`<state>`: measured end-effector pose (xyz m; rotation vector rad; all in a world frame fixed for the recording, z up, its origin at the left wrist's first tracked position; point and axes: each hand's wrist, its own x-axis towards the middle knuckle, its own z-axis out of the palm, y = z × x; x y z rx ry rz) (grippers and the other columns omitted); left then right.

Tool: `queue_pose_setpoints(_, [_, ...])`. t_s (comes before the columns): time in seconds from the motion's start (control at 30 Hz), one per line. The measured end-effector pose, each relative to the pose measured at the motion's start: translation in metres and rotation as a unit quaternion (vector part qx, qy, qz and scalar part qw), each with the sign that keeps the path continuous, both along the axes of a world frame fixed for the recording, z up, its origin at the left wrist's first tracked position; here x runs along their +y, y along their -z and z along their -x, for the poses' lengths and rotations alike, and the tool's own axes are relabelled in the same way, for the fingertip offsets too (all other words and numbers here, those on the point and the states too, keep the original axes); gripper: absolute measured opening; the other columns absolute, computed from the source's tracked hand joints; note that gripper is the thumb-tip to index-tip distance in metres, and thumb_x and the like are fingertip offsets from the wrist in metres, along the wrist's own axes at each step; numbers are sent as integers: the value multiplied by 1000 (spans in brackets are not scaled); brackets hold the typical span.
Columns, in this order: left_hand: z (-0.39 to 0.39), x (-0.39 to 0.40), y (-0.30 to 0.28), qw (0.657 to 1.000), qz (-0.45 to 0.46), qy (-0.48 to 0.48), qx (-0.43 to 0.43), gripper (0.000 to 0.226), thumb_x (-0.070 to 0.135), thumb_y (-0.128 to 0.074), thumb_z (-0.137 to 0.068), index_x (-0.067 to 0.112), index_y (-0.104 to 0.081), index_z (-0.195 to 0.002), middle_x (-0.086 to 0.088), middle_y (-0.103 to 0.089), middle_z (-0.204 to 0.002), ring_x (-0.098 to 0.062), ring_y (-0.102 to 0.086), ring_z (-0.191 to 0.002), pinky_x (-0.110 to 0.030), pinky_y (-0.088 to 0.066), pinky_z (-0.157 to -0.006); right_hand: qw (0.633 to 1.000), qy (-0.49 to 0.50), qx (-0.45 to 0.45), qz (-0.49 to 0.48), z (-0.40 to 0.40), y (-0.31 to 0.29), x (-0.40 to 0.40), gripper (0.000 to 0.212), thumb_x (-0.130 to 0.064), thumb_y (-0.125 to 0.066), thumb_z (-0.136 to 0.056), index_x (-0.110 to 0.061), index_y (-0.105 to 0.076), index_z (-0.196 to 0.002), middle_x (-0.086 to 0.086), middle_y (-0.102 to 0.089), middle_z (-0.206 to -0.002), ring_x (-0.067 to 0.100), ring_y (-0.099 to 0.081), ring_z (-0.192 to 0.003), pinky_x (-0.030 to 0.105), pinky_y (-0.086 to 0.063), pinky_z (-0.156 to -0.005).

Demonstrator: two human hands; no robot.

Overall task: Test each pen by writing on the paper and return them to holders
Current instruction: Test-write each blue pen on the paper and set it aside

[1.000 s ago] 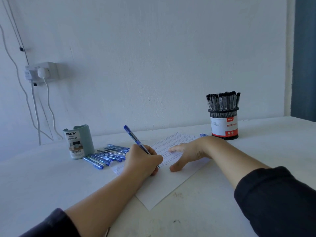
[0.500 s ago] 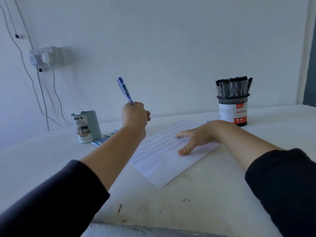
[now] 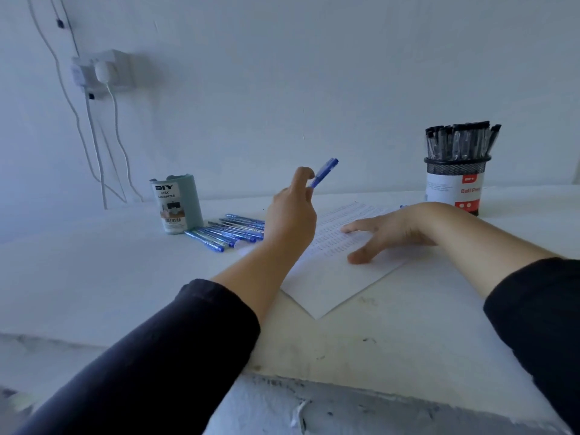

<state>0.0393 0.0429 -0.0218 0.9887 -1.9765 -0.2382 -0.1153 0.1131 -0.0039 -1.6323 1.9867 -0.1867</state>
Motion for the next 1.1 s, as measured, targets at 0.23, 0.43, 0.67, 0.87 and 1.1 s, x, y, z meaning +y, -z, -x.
queue_pose_setpoints(0.23, [-2,-4,3,994,-23,-32,-101,20,29,-31,-103,21,-43,-116,-4,-48,-71,-31,-51,-68,-36,-40,-57,997,18,25,64,1,0,-1,74,-54,-73,-71,-46,-41,-137,-10,-21,-154,17,-20,-142,37,-18,-113])
queue_pose_setpoints(0.43, [-4,-10,1,998,-36,-22,-46,22,30,-28,-103,21,-47,-107,-9,-54,-75,-30,-50,-65,-36,-40,-56,994,28,25,102,4,4,-3,70,-53,-75,-69,-40,-48,-133,-9,-30,-151,16,-30,-138,34,-24,-112])
queue_pose_setpoints(0.67, [1,-1,-5,990,-97,89,46,22,16,-37,-99,24,-57,-105,-3,-49,-64,-15,-41,-49,-17,-32,-38,942,65,-129,303,0,-4,-8,37,-31,-64,-89,-14,-61,-121,7,-57,-128,18,-54,-113,26,-38,-89])
queue_pose_setpoints(0.87, [7,12,-7,977,-124,170,37,31,15,-47,-95,39,-60,-110,-6,-67,-79,-6,-61,-59,-26,-51,-56,878,94,-297,362,-12,-14,-8,22,-33,-56,-93,-19,-68,-105,-3,-67,-105,15,-61,-99,25,-39,-69])
queue_pose_setpoints(1.1, [-22,-14,-22,995,-30,75,57,26,11,-53,-90,26,-66,-105,6,-59,-67,-8,-50,-55,-10,-37,-47,819,141,-373,412,-8,-31,-7,24,-19,-47,-99,-13,-61,-80,3,-70,-79,18,-68,-65,30,-48,-65])
